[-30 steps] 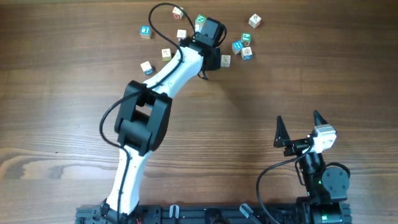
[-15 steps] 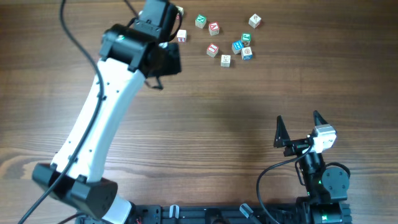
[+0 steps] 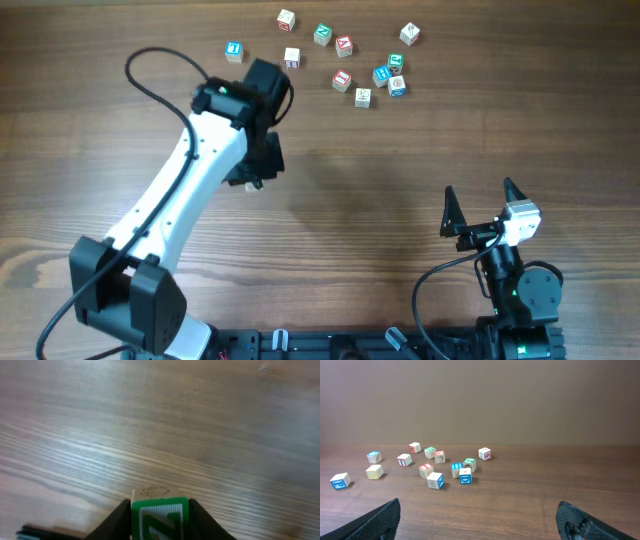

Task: Form a horizontal line
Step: 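Lift the green Z block and carry it toward the table center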

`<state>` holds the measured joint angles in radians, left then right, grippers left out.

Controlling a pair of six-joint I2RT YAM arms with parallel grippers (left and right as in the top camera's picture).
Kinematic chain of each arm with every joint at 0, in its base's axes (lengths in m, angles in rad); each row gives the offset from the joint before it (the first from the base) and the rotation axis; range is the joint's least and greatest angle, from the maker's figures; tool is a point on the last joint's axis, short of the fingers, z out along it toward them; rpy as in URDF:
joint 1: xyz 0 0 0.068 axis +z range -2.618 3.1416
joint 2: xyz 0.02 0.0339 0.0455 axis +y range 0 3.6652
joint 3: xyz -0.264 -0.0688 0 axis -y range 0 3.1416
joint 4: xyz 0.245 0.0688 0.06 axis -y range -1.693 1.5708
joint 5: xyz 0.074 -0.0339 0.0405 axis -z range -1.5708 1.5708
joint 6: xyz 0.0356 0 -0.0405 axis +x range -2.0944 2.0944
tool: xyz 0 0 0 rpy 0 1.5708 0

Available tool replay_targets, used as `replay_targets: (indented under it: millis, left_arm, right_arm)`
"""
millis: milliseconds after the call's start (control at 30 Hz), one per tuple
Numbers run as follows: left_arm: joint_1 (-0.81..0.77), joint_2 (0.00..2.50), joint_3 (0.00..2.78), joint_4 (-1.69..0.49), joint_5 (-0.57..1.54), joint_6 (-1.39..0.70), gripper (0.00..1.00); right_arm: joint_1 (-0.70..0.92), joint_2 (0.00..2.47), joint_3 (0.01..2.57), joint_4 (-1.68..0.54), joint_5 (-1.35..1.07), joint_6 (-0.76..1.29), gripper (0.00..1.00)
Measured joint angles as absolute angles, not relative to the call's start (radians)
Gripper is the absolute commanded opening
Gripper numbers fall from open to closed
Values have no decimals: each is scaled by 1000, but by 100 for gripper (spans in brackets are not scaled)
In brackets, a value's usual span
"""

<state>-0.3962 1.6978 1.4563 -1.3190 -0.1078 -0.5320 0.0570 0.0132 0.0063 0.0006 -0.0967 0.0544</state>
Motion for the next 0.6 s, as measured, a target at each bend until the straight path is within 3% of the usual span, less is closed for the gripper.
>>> replay_targets:
  millis: [300,600]
  left_arm:
    - [-398,1696,1155,-921,-107,-544,32]
    - [-398,1697,1016,-699,-107,-516,32]
  right_arm:
    - [57,12,6,0,-97,54,100]
    - [57,13,6,1,-97,54,100]
